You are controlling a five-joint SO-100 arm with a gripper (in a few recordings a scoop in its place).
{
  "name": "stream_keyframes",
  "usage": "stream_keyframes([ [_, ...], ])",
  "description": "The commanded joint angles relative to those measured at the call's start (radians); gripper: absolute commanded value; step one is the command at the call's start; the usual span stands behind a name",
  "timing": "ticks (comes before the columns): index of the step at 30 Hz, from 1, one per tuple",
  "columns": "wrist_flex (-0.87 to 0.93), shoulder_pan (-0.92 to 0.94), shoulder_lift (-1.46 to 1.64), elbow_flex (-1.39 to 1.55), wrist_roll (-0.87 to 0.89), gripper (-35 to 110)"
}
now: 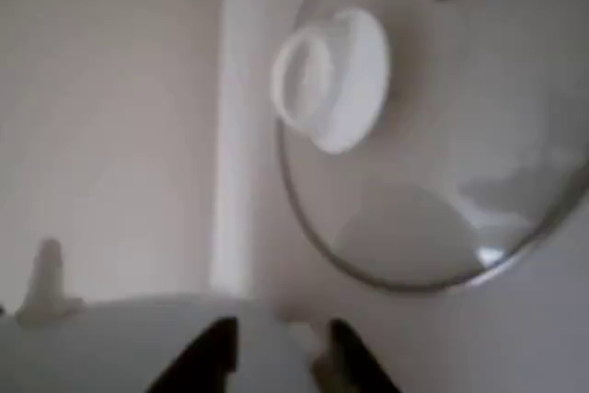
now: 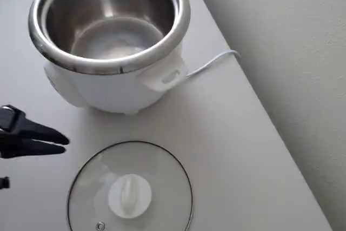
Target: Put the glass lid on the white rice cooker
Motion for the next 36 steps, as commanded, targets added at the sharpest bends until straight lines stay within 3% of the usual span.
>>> stream_keyframes([
  [1, -0.276, 0.029, -0.416, -0.181, 0.026, 16],
  [5, -0.333, 0.08, -0.699, -0.379, 0.069, 16],
  [18, -0.634, 0.081, -1.075, -0.586, -0.006, 16],
  [36, -0.638, 0.146, -1.215, -0.721, -0.118, 16],
])
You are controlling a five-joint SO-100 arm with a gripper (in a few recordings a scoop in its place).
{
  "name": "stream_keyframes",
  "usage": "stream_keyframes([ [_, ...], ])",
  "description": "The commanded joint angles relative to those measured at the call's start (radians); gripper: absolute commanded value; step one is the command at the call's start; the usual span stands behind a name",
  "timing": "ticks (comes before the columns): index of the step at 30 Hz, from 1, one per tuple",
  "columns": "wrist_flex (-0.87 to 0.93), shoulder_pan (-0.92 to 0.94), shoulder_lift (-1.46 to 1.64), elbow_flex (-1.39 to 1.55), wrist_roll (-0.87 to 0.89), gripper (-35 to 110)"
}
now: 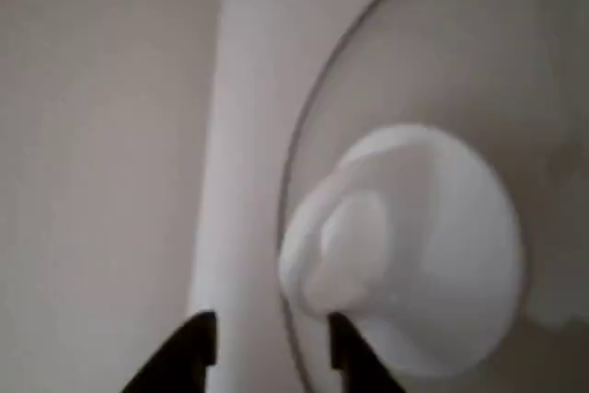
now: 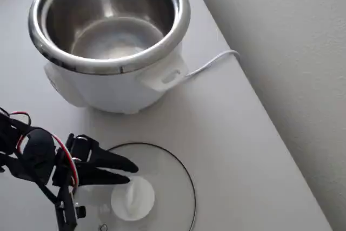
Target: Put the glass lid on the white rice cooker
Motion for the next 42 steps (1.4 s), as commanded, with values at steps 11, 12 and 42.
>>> stream_keyframes([
  [11, -0.095, 0.049, -0.064, -0.12, -0.006, 16],
  [12, -0.109, 0.049, -0.081, -0.133, -0.002, 16],
  [42, -0.048, 0.141, 0.325, -0.186, 0.265, 0],
])
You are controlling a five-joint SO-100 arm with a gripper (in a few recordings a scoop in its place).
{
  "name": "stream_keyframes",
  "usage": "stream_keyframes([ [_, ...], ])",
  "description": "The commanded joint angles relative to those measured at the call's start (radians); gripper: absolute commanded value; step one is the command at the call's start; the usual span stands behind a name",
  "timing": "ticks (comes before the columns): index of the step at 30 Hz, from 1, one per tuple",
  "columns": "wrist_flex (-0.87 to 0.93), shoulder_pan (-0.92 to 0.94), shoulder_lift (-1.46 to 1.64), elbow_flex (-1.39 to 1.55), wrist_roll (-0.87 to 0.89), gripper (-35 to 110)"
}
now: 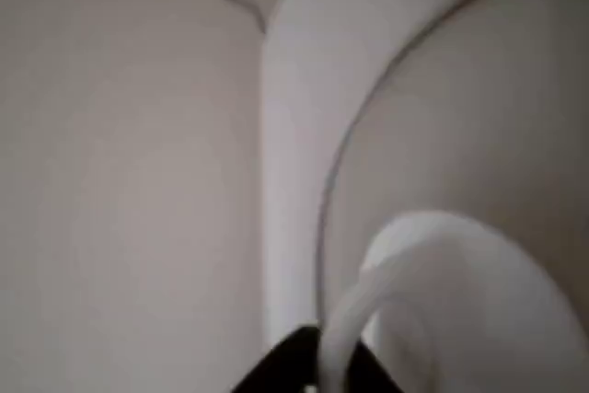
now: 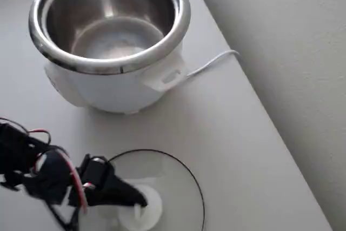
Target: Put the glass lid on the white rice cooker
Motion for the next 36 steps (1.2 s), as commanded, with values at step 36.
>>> stream_keyframes([
  [36, 0.721, -0.664, 0.916, -0.581, -0.054, 0],
])
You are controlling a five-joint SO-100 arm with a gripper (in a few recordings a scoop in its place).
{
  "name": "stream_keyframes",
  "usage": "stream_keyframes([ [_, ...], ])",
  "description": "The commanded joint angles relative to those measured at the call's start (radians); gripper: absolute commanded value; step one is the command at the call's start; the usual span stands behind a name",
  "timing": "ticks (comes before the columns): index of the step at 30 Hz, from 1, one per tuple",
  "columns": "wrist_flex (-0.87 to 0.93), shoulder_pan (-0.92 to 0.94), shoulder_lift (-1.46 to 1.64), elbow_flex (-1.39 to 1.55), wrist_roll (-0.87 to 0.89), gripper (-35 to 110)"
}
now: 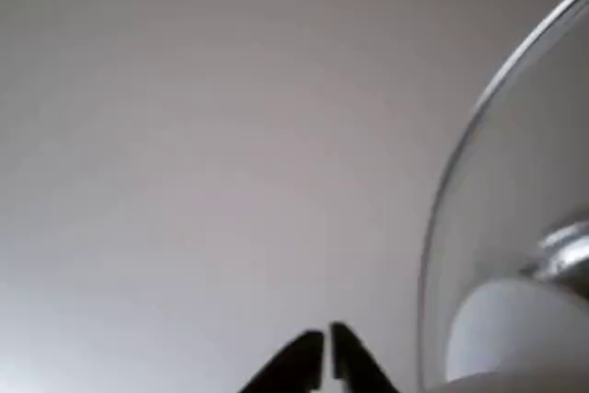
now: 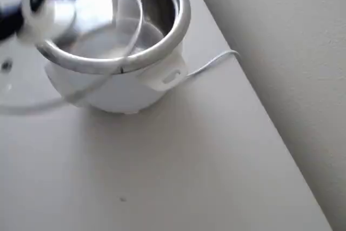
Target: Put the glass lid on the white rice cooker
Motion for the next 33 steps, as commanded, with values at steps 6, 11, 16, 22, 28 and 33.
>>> stream_keyframes([
  [6, 0.098, -0.181, -0.218, -0.462, -0.012, 0],
  [11, 0.08, -0.201, -0.31, -0.465, 0.009, 0],
  [16, 0.028, -0.206, -0.4, -0.465, 0.048, 0],
  [22, -0.041, -0.212, -0.505, -0.486, 0.049, 0],
  [28, -0.054, -0.23, -0.56, -0.537, 0.052, 0],
  [33, -0.048, -0.238, -0.574, -0.569, 0.061, 0],
])
